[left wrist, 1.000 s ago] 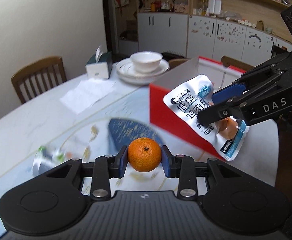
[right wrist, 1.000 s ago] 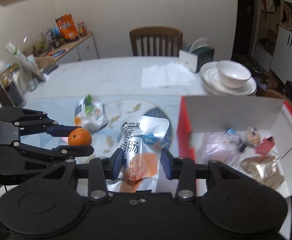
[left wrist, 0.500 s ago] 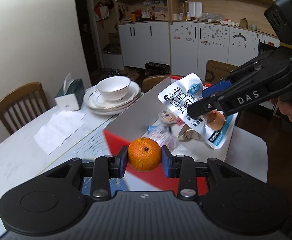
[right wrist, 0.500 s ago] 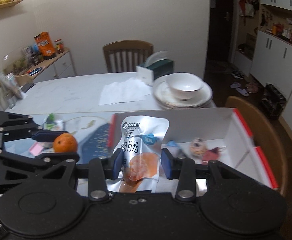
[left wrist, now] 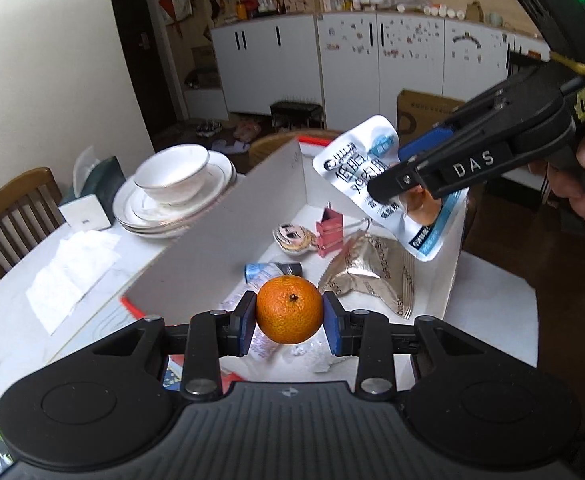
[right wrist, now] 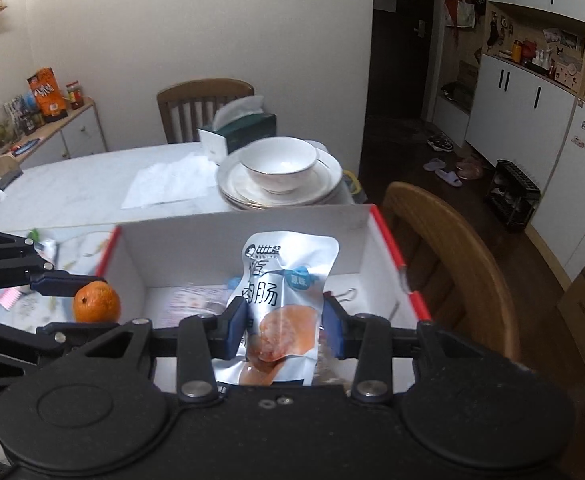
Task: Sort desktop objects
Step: 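Carry the orange with left tool while right tool carries the pouch into the box, then open left tool to drop the orange while right tool releases the pouch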
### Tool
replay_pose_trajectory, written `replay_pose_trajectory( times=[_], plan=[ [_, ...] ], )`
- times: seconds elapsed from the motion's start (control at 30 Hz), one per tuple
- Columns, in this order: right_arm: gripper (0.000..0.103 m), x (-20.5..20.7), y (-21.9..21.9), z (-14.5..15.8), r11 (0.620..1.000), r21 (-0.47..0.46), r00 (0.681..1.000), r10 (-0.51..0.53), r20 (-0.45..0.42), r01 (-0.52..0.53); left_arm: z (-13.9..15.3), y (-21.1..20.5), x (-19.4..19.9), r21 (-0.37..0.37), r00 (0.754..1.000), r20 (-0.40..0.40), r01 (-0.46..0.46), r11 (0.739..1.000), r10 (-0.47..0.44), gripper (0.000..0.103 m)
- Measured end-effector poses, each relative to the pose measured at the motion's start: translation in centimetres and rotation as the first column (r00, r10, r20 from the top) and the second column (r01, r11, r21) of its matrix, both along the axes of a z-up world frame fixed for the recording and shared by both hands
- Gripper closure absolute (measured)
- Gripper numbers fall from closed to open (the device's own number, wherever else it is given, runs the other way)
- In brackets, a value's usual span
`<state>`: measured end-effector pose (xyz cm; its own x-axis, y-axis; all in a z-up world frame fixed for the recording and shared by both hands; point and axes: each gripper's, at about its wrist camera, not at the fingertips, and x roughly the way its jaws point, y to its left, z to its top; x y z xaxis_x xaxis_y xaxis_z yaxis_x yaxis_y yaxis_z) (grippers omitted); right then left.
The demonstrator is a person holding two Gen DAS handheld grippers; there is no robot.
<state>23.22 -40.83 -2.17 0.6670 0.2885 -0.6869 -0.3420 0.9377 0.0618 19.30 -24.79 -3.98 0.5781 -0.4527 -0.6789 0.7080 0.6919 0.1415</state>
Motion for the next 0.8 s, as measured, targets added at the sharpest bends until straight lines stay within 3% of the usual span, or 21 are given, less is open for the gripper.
replay_pose_trajectory(
  times=[0.8],
  plan=[
    [0.063,1.7,1.2,-5.5,0.983,-0.065,0.979,0.164,-0.121,-0.173,-4.9,-4.4,3.7,0.147,0.979,-0.202,0.017,0.989,0.013,0.07]
  ],
)
